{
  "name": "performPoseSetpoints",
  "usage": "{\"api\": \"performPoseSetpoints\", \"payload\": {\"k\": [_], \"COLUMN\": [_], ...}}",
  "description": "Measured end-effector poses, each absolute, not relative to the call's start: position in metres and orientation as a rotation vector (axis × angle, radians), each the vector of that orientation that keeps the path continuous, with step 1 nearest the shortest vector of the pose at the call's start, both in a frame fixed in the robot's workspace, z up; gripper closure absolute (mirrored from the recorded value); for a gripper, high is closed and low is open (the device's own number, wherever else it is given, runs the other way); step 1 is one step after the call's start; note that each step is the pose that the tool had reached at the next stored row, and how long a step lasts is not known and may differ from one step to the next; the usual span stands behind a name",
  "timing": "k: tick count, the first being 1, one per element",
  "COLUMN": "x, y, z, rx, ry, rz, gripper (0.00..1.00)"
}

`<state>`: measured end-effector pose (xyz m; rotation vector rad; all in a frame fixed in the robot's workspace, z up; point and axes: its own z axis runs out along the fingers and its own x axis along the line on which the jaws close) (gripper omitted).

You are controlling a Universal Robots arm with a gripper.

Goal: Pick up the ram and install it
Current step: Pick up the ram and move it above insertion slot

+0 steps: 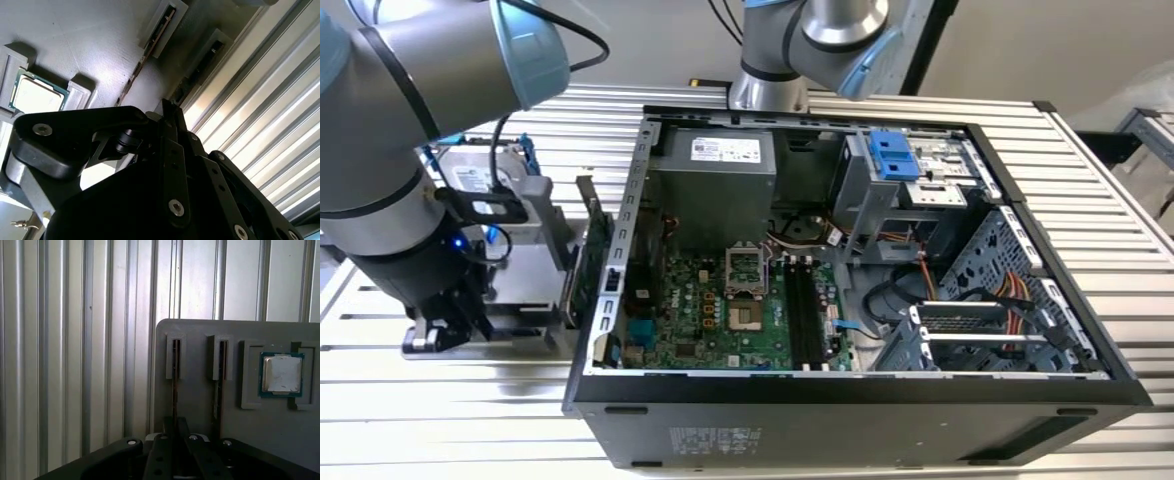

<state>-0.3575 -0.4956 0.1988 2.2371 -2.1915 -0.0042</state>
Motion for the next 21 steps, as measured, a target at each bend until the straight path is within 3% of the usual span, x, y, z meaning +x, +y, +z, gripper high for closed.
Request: {"api": "performPoseSetpoints", "payload": {"k": [21], "x": [-0.358], "y": [-0.496], "z": [0.219], "rx": [2.237], "ry": [-2.191], "rz": [-0.004], "gripper": [1.00]}}
